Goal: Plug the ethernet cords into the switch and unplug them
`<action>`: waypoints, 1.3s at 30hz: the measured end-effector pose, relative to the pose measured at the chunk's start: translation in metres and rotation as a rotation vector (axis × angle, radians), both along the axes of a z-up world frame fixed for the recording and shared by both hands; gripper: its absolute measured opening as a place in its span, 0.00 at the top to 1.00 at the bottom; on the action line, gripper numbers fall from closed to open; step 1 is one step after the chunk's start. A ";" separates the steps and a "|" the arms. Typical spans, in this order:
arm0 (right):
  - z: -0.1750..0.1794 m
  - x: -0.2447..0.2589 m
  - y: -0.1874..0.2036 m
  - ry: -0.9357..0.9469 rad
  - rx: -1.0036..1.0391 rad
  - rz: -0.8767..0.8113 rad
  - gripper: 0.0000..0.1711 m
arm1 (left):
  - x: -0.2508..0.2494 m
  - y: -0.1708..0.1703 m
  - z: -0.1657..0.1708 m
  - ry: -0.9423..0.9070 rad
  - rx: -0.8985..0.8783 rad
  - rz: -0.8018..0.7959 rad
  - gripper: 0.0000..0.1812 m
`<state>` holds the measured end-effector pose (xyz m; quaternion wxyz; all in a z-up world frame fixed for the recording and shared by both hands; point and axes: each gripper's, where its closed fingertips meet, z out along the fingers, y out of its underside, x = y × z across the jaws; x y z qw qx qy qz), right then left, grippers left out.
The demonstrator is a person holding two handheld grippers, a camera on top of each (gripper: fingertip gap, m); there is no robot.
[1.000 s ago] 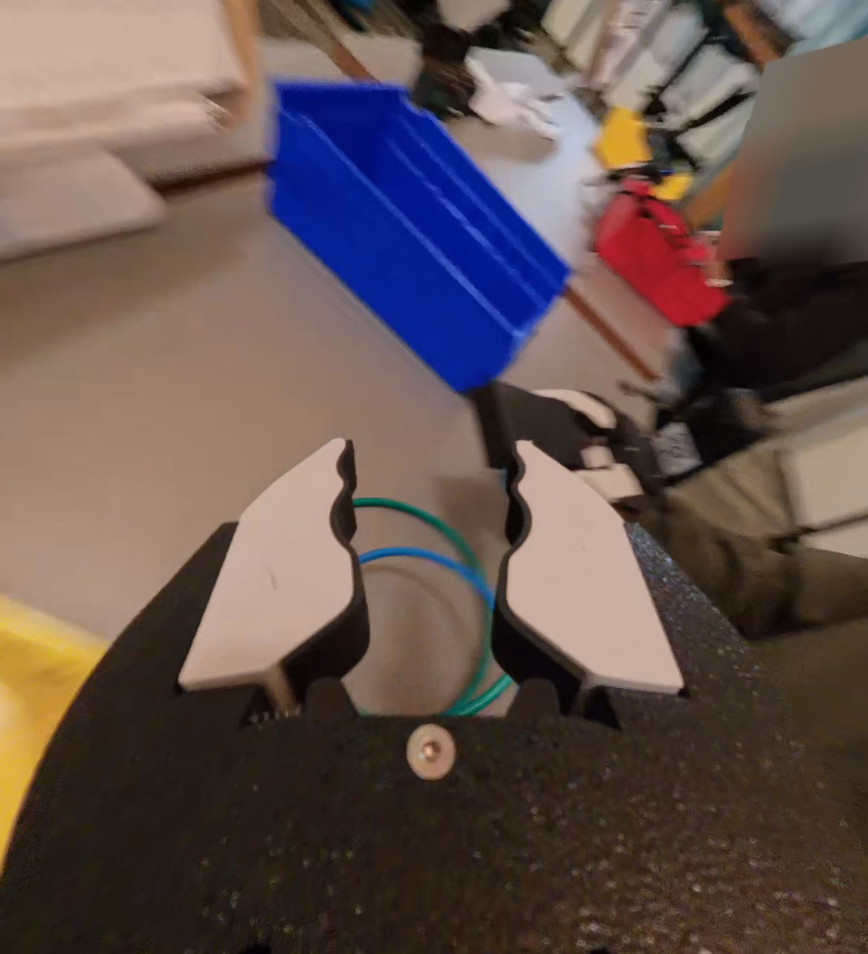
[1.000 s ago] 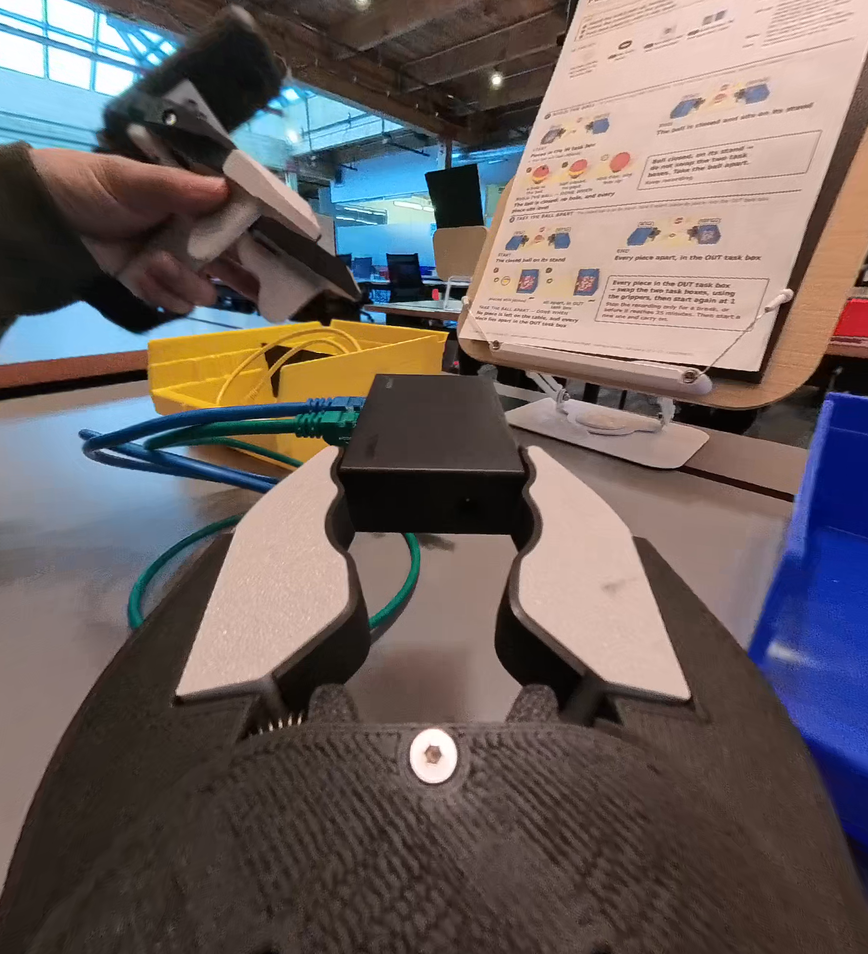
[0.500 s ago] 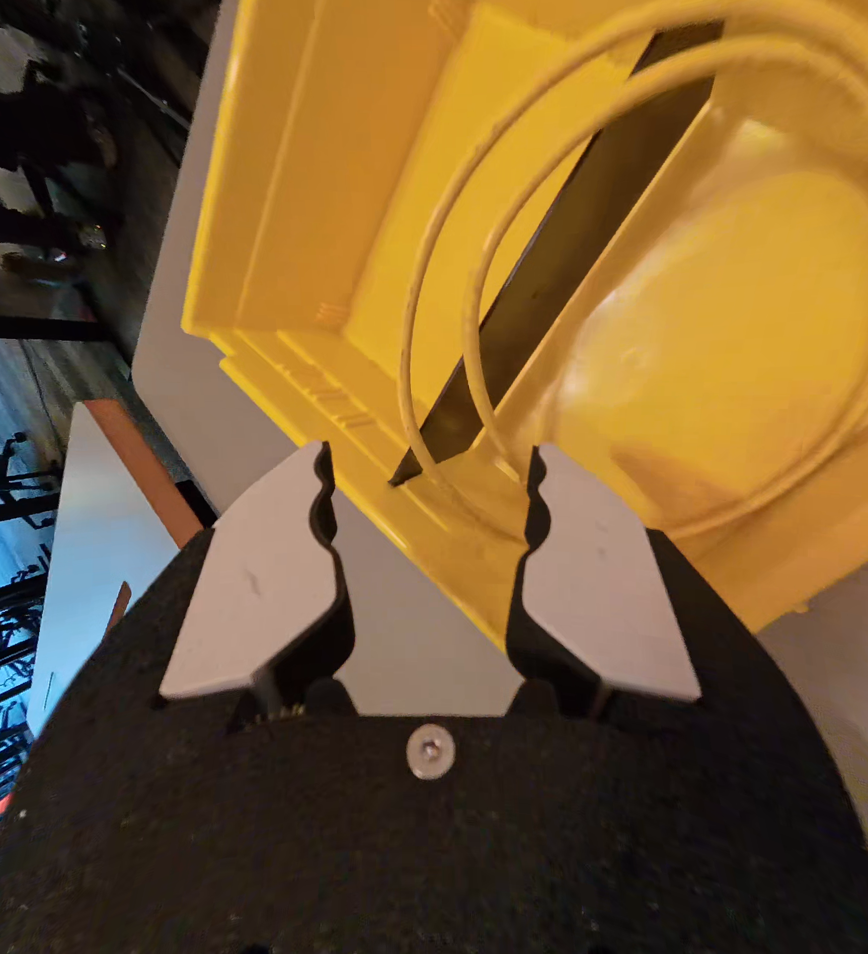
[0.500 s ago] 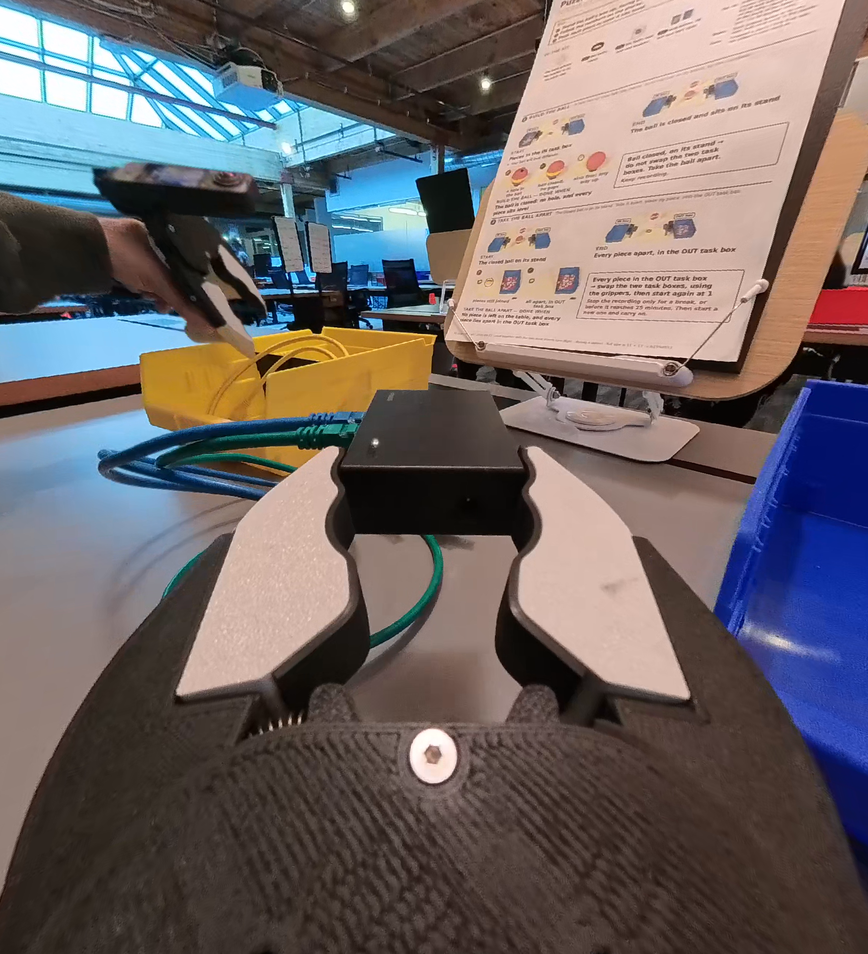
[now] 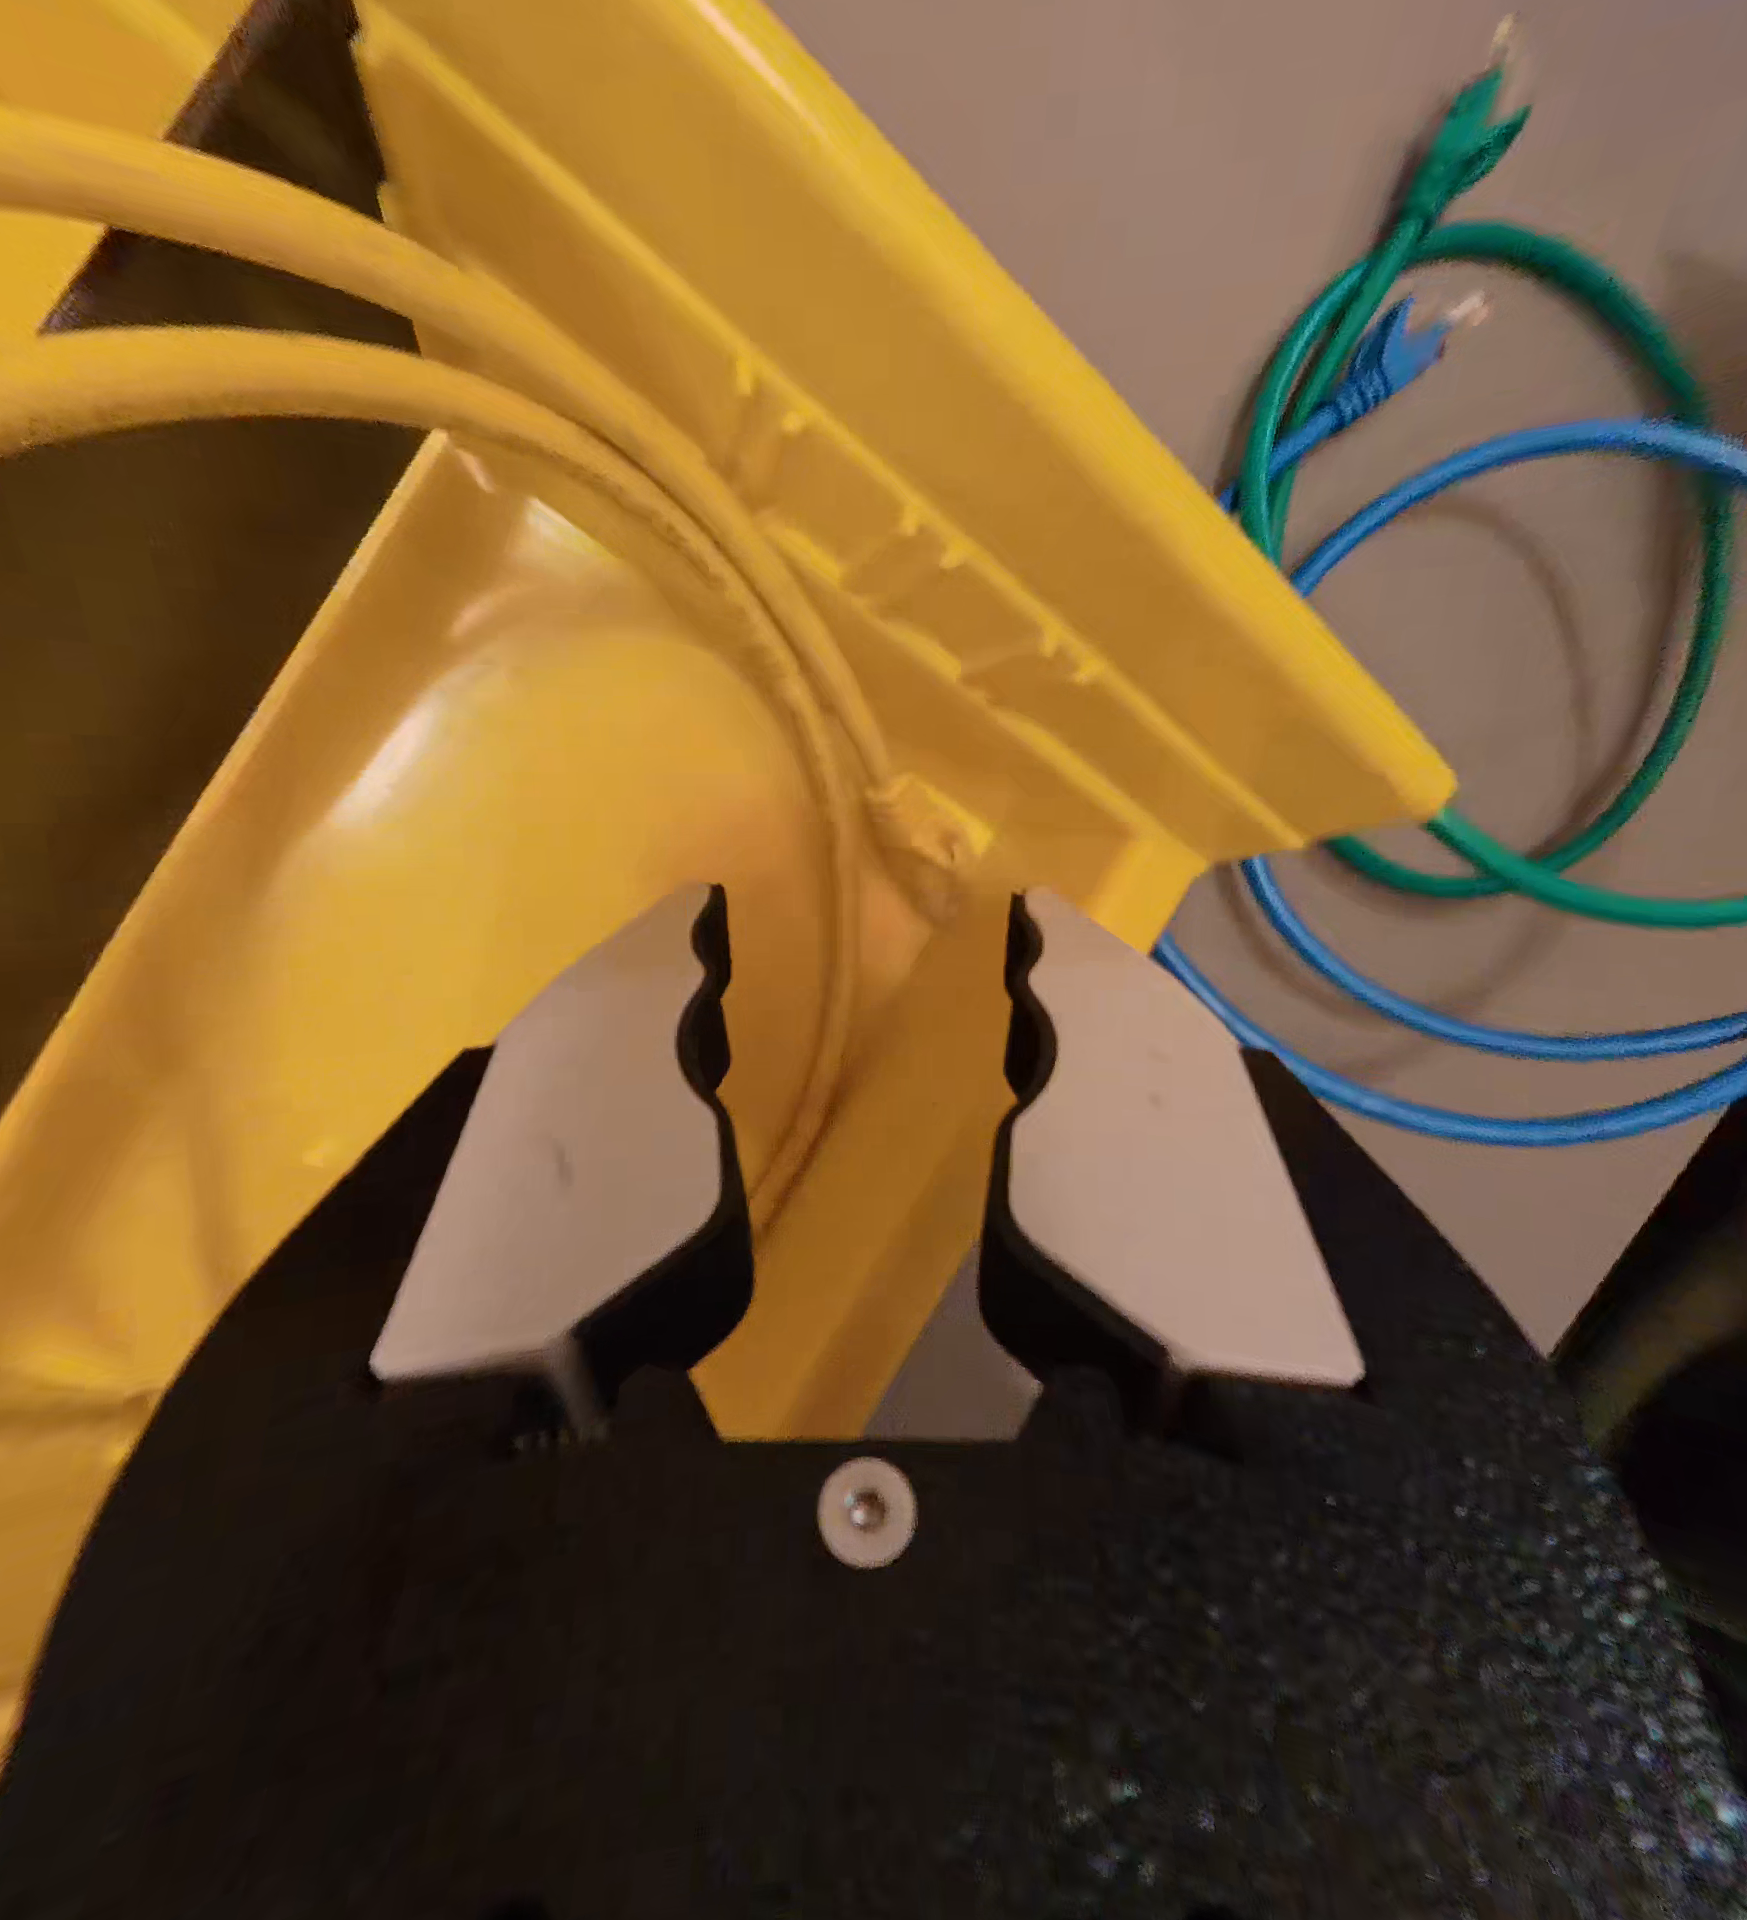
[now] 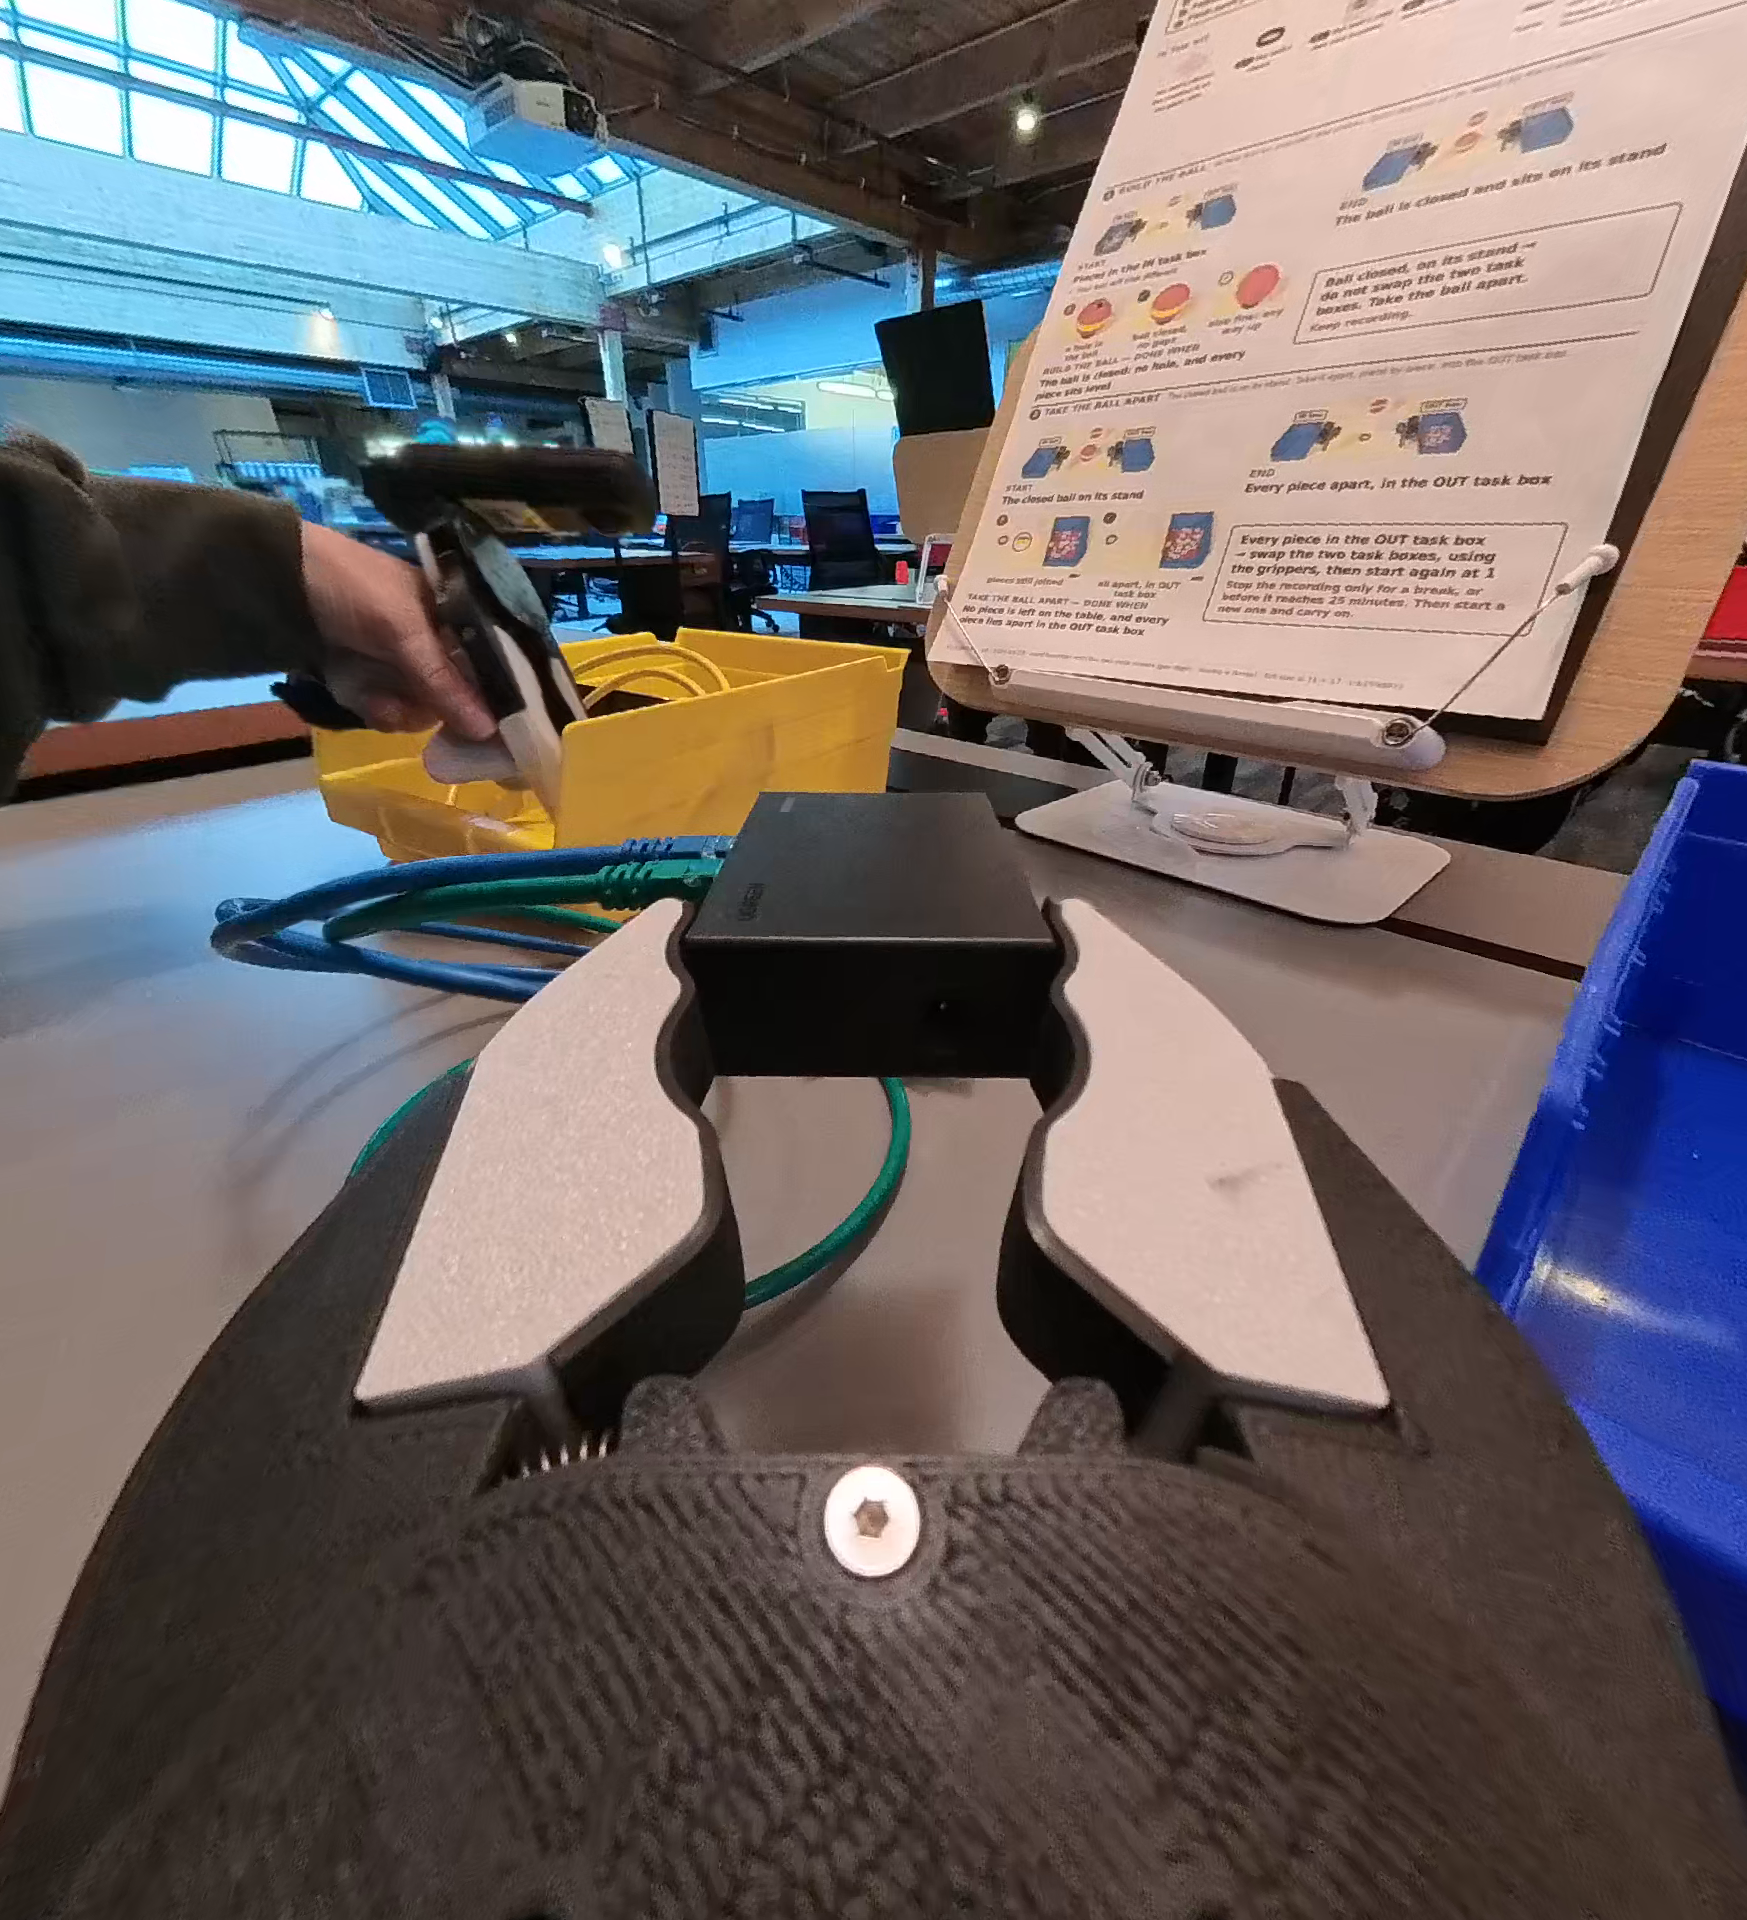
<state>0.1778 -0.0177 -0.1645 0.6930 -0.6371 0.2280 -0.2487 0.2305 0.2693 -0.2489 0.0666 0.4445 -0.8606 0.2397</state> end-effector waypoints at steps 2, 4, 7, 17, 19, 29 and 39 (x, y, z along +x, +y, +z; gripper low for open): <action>-0.001 0.000 0.001 -0.001 -0.007 0.003 0.64 | 0.006 -0.004 -0.004 0.003 -0.018 0.026 0.72; -0.001 0.000 0.002 -0.003 -0.015 0.003 0.64 | 0.010 -0.008 -0.008 0.022 -0.027 0.041 0.72; -0.002 -0.001 0.004 -0.003 -0.026 0.011 0.64 | 0.009 -0.013 -0.017 0.066 -0.008 0.029 0.73; 0.001 0.001 -0.002 -0.007 0.008 -0.010 0.64 | 0.014 -0.015 0.052 -0.065 -0.253 0.175 0.92; 0.002 0.002 -0.004 -0.005 0.026 -0.012 0.64 | 0.015 -0.012 0.090 -0.168 -0.337 0.242 0.92; 0.009 0.014 -0.036 -0.030 0.081 -0.101 0.64 | -0.071 -0.066 0.237 -0.670 -0.868 0.190 0.92; 0.012 0.022 -0.072 -0.051 0.107 -0.207 0.64 | -0.125 -0.141 0.059 -1.190 -0.221 -0.214 0.92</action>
